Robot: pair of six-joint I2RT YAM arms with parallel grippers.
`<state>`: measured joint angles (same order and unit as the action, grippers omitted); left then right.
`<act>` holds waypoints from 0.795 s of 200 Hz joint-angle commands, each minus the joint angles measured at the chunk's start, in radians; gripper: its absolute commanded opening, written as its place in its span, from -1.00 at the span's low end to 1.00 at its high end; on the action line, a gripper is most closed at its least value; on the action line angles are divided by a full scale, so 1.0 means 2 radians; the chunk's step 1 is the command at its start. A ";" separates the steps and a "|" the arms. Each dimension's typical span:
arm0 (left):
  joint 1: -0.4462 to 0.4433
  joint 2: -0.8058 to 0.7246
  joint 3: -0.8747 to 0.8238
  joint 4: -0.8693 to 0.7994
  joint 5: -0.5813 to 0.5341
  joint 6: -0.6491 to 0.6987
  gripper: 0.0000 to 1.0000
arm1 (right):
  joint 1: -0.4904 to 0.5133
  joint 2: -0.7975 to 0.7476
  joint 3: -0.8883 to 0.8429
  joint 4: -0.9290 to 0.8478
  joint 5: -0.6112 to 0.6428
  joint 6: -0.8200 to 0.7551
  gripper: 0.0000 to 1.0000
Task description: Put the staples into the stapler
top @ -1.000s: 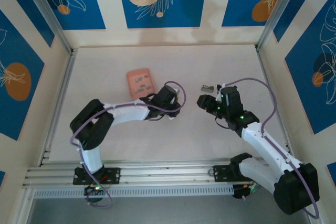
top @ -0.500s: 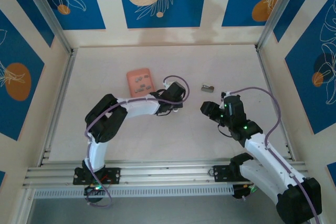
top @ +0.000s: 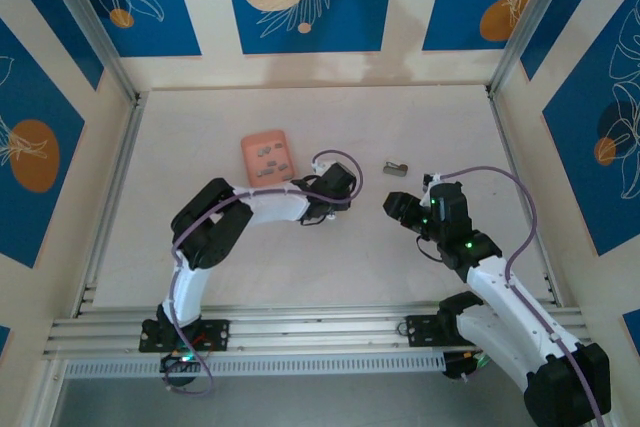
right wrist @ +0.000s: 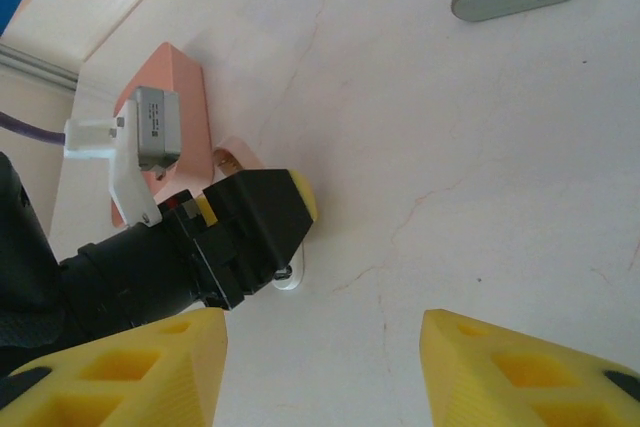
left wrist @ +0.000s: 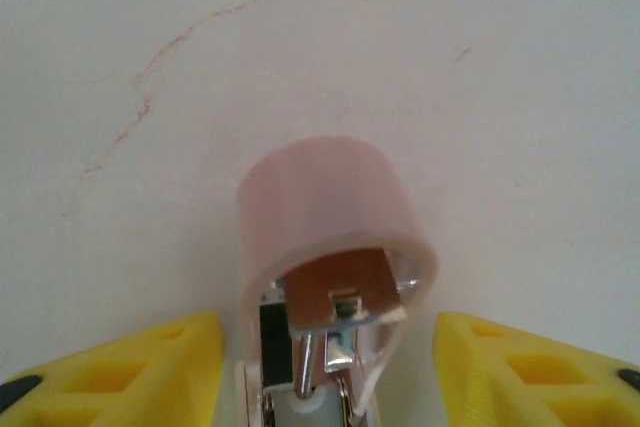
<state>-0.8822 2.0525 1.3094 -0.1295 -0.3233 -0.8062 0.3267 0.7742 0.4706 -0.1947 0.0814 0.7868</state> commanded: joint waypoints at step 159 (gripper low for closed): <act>-0.010 -0.311 -0.244 0.066 0.088 0.103 0.65 | -0.082 0.226 0.199 -0.177 -0.142 -0.246 0.38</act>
<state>-0.8928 1.4818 0.8658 -0.0418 -0.2047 -0.6548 0.2173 1.1332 0.7948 -0.4683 -0.1284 0.4194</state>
